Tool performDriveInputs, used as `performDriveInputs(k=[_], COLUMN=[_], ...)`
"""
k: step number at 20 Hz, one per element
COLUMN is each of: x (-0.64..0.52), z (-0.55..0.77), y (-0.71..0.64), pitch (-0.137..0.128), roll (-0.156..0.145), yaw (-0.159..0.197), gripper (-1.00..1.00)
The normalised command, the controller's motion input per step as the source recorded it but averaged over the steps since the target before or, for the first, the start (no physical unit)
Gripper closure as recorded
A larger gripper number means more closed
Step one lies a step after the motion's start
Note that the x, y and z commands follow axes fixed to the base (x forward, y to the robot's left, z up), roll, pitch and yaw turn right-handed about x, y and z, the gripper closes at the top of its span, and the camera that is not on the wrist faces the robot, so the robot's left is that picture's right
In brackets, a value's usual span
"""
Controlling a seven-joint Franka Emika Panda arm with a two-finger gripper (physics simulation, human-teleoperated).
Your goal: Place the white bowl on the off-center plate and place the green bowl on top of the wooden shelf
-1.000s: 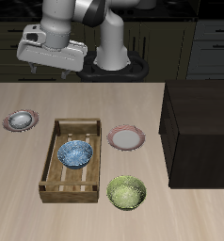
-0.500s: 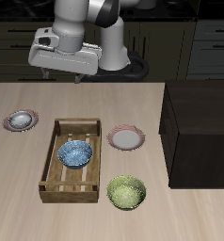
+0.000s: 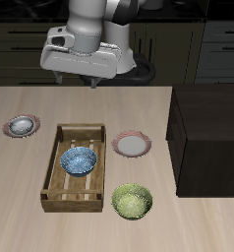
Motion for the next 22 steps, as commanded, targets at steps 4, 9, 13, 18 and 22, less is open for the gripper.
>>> performDriveInputs(k=[4,9,13,18,22], x=[0.25,0.31,0.24,0.34,0.23], z=[0.04,-0.07,0.00,0.07,0.05], y=[0.20,0.29,0.19,0.12,0.10], pitch=[0.005,0.024,0.006,0.001,-0.011], roll=[0.007,0.000,0.000,-0.016,-0.014], yaw=[0.001,0.001,-0.009,-0.010,0.006], gripper=[-1.00,-1.00,-1.00,-1.00,-1.00])
